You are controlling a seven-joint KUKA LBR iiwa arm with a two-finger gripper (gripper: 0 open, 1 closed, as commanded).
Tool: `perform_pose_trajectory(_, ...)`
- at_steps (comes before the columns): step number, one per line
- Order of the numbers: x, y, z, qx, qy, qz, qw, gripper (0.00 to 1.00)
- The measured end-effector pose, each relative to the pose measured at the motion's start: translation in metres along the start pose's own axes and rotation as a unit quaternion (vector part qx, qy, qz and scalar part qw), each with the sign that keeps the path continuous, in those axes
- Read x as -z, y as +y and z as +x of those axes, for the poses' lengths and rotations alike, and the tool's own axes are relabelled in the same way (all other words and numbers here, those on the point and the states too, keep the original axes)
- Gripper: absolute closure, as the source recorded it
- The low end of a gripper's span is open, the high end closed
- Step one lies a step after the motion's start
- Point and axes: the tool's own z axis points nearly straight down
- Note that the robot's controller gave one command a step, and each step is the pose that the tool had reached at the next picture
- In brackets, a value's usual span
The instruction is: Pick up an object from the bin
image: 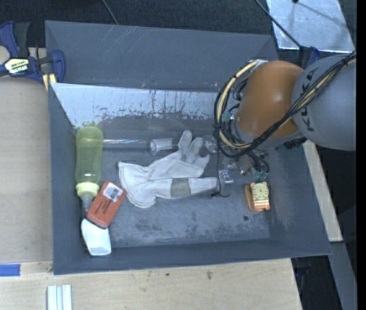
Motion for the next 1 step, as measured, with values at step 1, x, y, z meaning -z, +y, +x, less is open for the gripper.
perform_pose_trajectory(1, -0.0186, 0.0086, 0.0043, 0.047, 0.0005, 0.000, 0.9989, 0.00)
